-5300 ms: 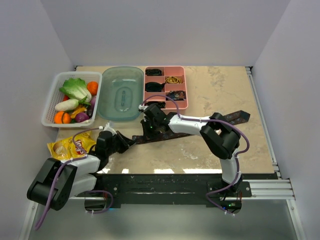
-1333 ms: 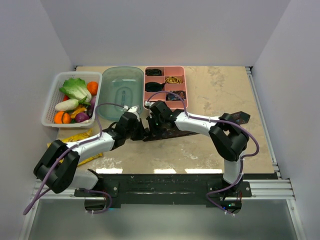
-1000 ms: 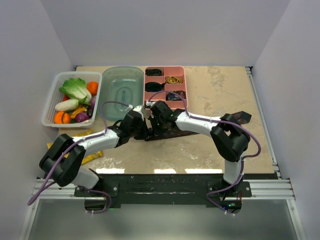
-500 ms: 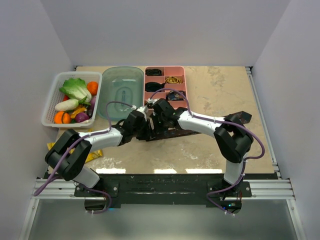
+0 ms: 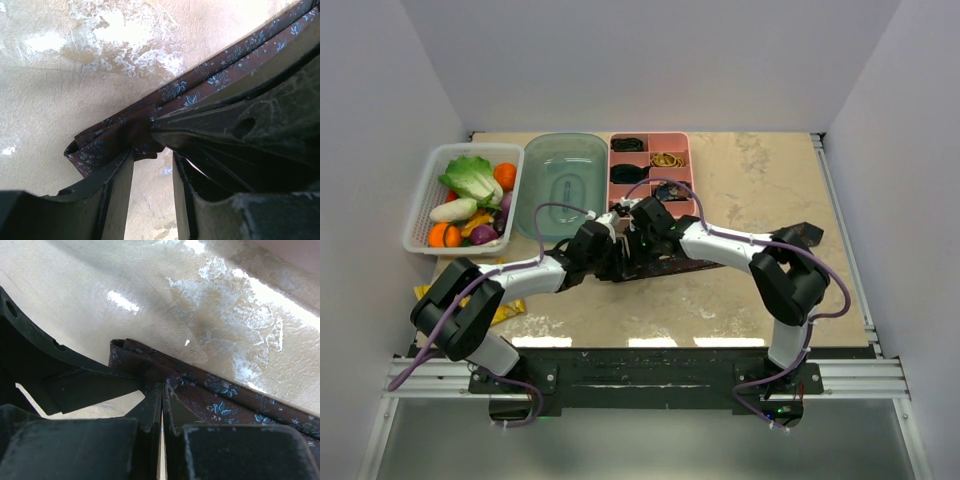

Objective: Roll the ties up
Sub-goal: Roll the tie at the center of the board.

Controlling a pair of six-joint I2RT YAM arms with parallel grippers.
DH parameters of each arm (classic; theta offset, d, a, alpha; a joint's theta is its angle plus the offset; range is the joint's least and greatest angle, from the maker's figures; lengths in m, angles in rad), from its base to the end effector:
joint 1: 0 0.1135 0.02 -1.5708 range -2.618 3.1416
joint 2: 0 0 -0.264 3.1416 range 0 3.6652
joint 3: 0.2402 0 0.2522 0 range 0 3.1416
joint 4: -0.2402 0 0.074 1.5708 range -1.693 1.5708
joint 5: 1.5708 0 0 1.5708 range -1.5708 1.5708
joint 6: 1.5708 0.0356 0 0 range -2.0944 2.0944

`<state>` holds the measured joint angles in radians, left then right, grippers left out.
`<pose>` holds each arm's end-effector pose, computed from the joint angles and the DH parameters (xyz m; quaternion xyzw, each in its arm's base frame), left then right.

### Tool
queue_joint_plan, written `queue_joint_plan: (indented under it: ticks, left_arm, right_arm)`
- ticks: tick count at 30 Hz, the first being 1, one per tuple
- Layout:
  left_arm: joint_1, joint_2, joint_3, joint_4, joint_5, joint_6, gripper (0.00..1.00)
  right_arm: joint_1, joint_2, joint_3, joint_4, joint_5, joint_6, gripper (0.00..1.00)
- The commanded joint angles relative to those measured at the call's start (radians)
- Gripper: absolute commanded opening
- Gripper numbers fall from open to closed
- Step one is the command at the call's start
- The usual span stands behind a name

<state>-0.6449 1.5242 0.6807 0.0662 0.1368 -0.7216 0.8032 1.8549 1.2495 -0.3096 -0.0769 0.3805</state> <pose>0.2314 -0.1802 0.1575 -0.0089 0.9205 -0.2923 0.2592 0.2733 0.2871 0.1901 -0.2106 0.9224 0.2097 0.2468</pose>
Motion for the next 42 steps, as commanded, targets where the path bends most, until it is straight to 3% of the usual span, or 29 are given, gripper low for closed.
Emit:
queue_joint_plan:
  ticks: [1, 19, 27, 31, 35, 42]
  left_arm:
    - [-0.006, 0.01, 0.002, 0.053, 0.018, -0.006, 0.43]
    - [-0.004, 0.007, 0.003, 0.063, 0.024, -0.015, 0.43]
    - [-0.004, -0.065, -0.012, 0.04, 0.018, -0.032, 0.45]
    - [-0.002, -0.145, 0.002, -0.041, -0.043, -0.035, 0.52]
    - [0.002, -0.208, 0.031, -0.149, -0.095, -0.039, 0.69]
    - [0.065, -0.246, 0.008, -0.226, -0.094, -0.082, 0.72]
  right_arm:
    - [-0.004, -0.08, -0.028, 0.07, -0.07, 0.001, 0.0]
    - [-0.002, 0.052, -0.09, 0.129, -0.081, 0.0, 0.0]
    - [-0.006, 0.092, -0.09, 0.135, -0.069, 0.006, 0.0]
    - [-0.004, 0.087, -0.104, 0.135, -0.066, 0.006, 0.0]
    - [-0.004, 0.067, -0.119, 0.139, -0.061, 0.008, 0.0]
    - [-0.006, 0.044, -0.145, 0.155, -0.061, 0.021, 0.0]
